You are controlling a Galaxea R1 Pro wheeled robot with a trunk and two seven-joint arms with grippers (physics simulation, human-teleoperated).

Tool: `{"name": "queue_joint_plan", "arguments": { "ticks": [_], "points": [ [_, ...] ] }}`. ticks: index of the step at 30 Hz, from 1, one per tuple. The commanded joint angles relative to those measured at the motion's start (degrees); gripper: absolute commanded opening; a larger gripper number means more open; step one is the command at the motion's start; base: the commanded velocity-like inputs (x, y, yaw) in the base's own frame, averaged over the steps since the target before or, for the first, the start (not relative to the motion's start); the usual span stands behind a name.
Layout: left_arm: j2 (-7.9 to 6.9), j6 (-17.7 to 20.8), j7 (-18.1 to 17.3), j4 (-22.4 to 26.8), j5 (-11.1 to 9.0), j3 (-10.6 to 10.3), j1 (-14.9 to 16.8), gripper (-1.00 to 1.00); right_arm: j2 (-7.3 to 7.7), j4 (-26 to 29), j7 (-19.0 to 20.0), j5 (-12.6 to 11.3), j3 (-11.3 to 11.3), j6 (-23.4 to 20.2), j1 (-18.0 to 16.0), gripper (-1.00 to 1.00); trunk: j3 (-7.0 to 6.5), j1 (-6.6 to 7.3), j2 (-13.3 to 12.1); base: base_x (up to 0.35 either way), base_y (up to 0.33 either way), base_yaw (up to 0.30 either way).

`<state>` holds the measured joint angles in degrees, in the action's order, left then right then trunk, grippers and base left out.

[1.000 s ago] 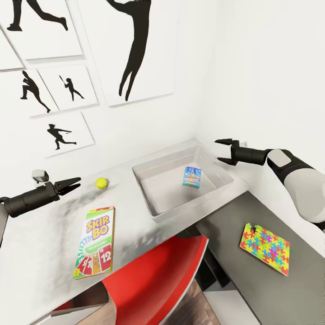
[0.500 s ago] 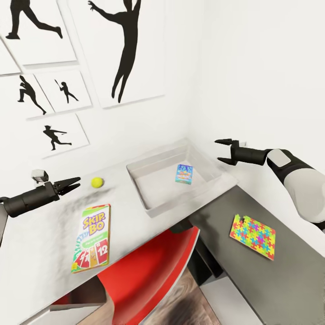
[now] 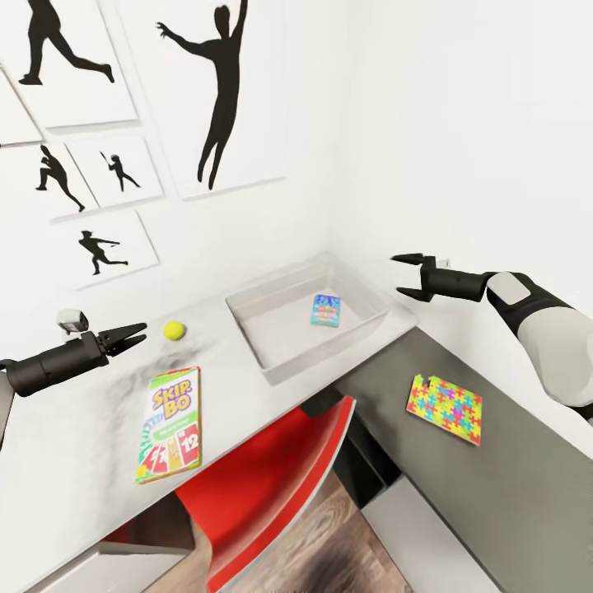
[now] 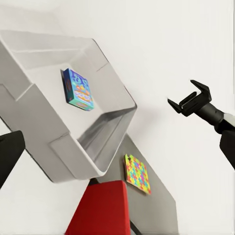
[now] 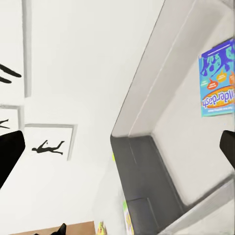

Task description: Put all the toys in the child's room - the three board games (two on the bed and one on the table), the two jigsaw puzzles on the table, and the tennis ball on the table - inside the toy box on the table in the child's room.

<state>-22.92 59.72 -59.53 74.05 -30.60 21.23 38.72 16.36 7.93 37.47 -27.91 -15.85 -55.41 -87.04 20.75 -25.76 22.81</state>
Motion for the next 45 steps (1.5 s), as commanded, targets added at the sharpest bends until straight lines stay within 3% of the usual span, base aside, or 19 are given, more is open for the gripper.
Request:
{"name": "queue_joint_plan", "arguments": {
  "ticks": [1, 10, 35, 45],
  "points": [
    [-0.03, 0.22, -0.23, 0.01, 0.10, 0.07, 0.04, 1.00, -0.01, -0.02, 0.18, 0.49, -0.34, -0.23, -0.06, 1.00, 0.02, -0.02, 0.11, -0.143, 0.087, -0.112],
    [-0.02, 0.22, -0.23, -0.02, 0.10, 1.79, 0.04, 1.00, -0.03, -0.02, 0.15, 0.61, -0.23, -0.14, -0.06, 1.00, -0.76, -0.02, 0.11, -0.085, 0.022, -0.120],
    [-0.02, 0.22, -1.31, -0.02, 0.10, 1.98, -0.05, 1.00, -0.18, -0.02, 0.03, 1.11, -0.14, -0.05, -0.06, 1.00, -2.92, -0.02, 0.11, -0.052, 0.012, -0.125],
    [-0.03, 0.22, -1.46, -0.04, 0.10, 2.06, -0.05, 1.00, -0.96, -0.02, -0.22, 1.15, -0.06, 1.75, -0.15, 1.00, -3.79, -0.02, 0.11, -0.059, 0.057, -0.125]
  ]
}}
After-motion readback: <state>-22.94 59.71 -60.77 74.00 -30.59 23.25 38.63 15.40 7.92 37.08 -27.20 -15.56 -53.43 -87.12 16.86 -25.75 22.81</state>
